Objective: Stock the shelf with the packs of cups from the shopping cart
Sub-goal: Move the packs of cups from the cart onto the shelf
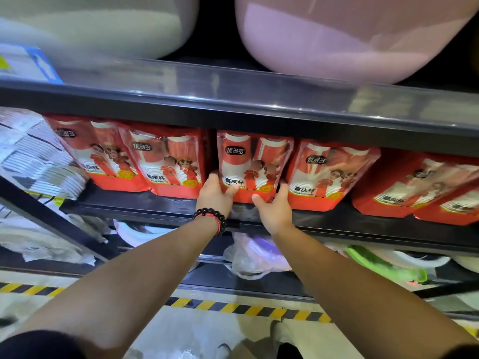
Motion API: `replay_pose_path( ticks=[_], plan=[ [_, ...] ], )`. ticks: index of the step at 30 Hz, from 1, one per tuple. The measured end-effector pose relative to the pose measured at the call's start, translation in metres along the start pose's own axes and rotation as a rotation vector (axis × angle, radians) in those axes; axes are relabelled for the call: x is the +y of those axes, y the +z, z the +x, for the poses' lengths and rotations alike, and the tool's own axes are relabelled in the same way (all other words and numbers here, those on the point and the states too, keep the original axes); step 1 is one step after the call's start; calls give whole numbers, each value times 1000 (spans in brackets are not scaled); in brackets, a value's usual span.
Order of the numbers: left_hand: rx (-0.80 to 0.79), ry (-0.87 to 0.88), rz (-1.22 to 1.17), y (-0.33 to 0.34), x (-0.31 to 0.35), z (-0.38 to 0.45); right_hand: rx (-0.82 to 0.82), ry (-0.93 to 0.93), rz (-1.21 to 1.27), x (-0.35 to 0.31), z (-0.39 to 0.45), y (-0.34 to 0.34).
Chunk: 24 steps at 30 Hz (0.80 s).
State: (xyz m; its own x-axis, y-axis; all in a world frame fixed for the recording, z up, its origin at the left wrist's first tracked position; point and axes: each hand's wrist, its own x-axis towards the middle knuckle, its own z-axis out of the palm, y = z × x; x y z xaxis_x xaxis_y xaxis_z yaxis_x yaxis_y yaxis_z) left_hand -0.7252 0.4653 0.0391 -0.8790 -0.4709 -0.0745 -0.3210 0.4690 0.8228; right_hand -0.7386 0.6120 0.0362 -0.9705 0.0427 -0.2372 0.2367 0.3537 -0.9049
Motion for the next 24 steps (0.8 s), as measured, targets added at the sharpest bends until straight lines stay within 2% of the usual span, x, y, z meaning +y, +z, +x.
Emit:
replay_pose_path(
  ticks=[3, 10, 17, 21, 24],
  plan=[
    [-16, -37, -21, -1, -1, 3, 27, 20, -49, -3, 3, -1],
    [63, -21, 9, 4, -6, 5, 12, 14, -228, -7, 8, -6],
    [36, -34, 7, 7, -11, 7, -14, 17, -348, -8, 12, -9],
    [46, -37, -9, 10, -15, 9, -16, 16, -333, -9, 13, -7],
    [60, -44, -34, 12, -17, 5, -49, -2, -193, -3, 7, -7]
  ],
)
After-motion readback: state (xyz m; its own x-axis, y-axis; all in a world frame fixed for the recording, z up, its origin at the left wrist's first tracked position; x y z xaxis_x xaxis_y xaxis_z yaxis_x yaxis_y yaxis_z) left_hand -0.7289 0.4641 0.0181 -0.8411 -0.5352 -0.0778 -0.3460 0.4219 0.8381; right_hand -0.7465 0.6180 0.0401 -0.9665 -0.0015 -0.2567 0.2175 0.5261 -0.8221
